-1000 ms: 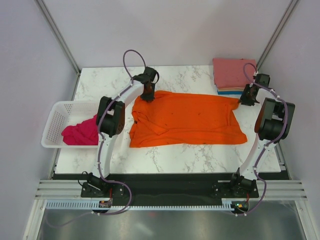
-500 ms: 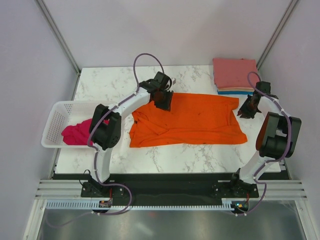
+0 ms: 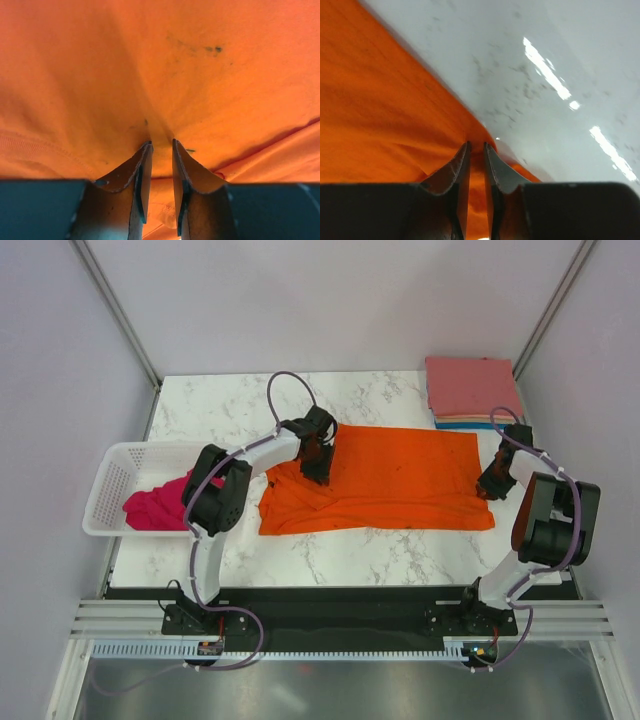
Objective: Fold and stack the t-shirts
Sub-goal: Fold the tshirt
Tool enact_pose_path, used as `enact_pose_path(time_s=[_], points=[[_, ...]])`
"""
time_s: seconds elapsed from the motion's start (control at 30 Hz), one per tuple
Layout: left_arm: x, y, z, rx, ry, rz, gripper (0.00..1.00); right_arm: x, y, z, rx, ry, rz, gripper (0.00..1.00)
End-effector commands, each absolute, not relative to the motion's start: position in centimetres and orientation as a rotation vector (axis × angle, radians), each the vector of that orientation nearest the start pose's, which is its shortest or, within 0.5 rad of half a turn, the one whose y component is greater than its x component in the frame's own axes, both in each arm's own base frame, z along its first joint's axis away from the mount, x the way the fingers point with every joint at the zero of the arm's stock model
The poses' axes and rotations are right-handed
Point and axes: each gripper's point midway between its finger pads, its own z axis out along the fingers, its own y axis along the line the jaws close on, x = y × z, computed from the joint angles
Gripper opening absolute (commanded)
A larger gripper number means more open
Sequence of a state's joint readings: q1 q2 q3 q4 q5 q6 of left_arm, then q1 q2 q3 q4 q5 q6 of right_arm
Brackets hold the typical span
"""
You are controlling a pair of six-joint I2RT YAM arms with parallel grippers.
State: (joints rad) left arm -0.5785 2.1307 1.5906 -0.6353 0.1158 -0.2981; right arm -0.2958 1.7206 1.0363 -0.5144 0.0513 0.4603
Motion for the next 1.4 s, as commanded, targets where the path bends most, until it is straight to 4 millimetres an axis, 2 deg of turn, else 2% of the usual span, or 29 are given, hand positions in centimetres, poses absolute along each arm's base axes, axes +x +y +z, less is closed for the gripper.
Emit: enact_pose_path(time_s=[0.0, 0.03, 0.13, 0.23, 0.3, 0.33, 0.37, 0.47, 0.5, 0.57, 0.6, 0.73, 0.8, 0.83, 0.9, 1.1, 1.23, 1.37], points=[[34.3, -25.5, -0.5, 0.35, 2.87, -0.262, 0.31, 29.8, -11.0, 3.3, 1.158, 2.487, -0.237, 0.24], [34.1, -25.5, -0.1, 0.349, 2.858, -0.256, 0.31, 28.7, -10.8, 2.7, 1.182, 2.492, -0.246, 0.24], [33.2, -24.7, -0.3, 0.345, 2.859, -0.23, 0.31, 27.8, -10.8, 3.0, 1.225, 2.444, -0.264, 0.26], [33.1, -24.7, 0.5, 0.349, 2.84, -0.238, 0.31, 28.4, -10.9, 3.9, 1.217, 2.413, -0.248, 0.27], [33.4, -24.9, 1.9, 0.355, 2.807, -0.261, 0.31, 28.9, -10.9, 4.7, 1.197, 2.408, -0.235, 0.28], [33.6, -25.0, 2.6, 0.368, 2.787, -0.269, 0.31, 29.8, -11.2, 5.8, 1.184, 2.386, -0.229, 0.28], [33.9, -25.1, 4.1, 0.371, 2.751, -0.281, 0.31, 29.8, -11.0, 6.4, 1.177, 2.394, -0.215, 0.28], [34.3, -24.8, 6.6, 0.399, 2.683, -0.283, 0.33, 30.7, -10.6, 8.4, 1.148, 2.383, -0.163, 0.29], [34.2, -24.6, 8.1, 0.406, 2.658, -0.289, 0.33, 30.8, -10.5, 8.8, 1.14, 2.387, -0.152, 0.3], [33.9, -24.2, 9.1, 0.44, 2.64, -0.285, 0.34, 30.8, -9.9, 9.2, 1.137, 2.407, -0.115, 0.31], [33.9, -23.2, 9.8, 0.432, 2.629, -0.234, 0.35, 30.7, -9.6, 9.2, 1.137, 2.416, -0.1, 0.31], [33.3, -20.4, 9.4, 0.443, 2.669, -0.178, 0.4, 30.0, -8.1, 7.9, 1.188, 2.448, -0.049, 0.33], [33.1, -19.6, 8.9, 0.456, 2.692, -0.192, 0.41, 30.0, -7.4, 7.2, 1.227, 2.457, -0.026, 0.34], [32.3, -19.3, 7.9, 0.485, 2.729, -0.213, 0.43, 30.3, -7.0, 6.8, 1.255, 2.46, -0.017, 0.35], [32.2, -19.4, 7.7, 0.498, 2.732, -0.222, 0.43, 30.5, -6.8, 6.5, 1.265, 2.461, -0.016, 0.35], [32.0, -18.8, 5.0, 0.519, 2.801, -0.168, 0.47, 30.7, -7.1, 5.3, 1.305, 2.457, -0.069, 0.37], [33.3, -18.0, 4.4, 0.461, 2.816, -0.14, 0.48, 31.3, -7.3, 4.6, 1.335, 2.46, -0.075, 0.37], [34.1, -18.2, 4.2, 0.451, 2.816, -0.146, 0.49, 31.5, -7.3, 3.6, 1.362, 2.472, -0.086, 0.37]])
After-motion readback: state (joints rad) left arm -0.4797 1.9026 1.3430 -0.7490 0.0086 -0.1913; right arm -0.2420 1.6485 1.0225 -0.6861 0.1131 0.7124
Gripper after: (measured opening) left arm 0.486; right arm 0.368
